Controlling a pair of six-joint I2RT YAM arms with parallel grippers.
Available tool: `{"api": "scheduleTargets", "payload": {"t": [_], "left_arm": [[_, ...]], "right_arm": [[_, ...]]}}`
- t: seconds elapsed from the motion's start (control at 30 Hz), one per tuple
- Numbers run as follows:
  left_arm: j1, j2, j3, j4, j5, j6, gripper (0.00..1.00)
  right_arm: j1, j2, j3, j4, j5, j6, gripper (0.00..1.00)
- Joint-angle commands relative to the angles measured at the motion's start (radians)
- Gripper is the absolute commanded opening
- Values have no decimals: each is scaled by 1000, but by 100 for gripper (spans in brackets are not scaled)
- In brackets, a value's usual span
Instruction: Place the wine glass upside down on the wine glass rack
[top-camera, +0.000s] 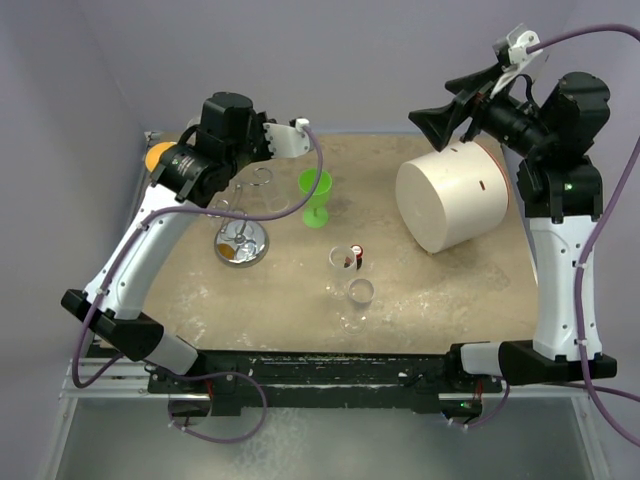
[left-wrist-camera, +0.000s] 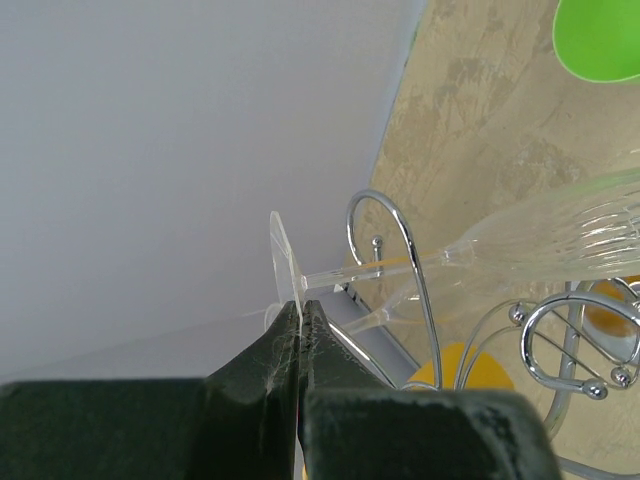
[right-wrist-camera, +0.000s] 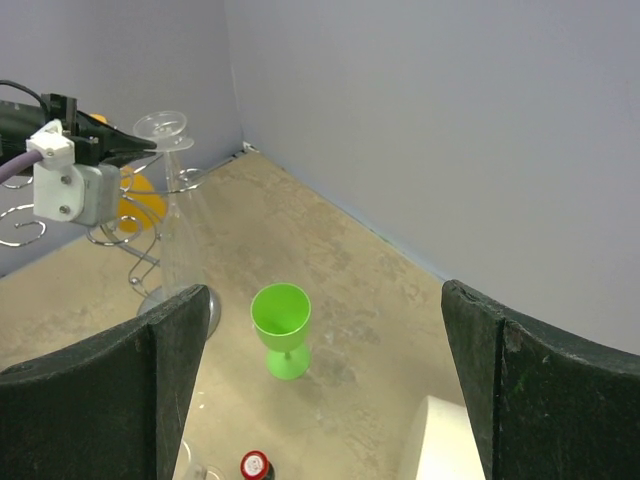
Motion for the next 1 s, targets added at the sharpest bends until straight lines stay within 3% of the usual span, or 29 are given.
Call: {"api": "scheduleTargets", "payload": {"t": [0.0, 0.43, 0.97], "left_arm": [[-22, 8, 51, 47, 27, -29, 0], [-36, 72, 36, 183, -71, -47, 0], [-36, 53, -39, 199, -190, -19, 0]], "right_arm": [[-11, -21, 0, 63, -21, 20, 100], [-25, -25, -15, 76, -32, 34, 100], [-31, -30, -24, 87, -42, 43, 100]]}}
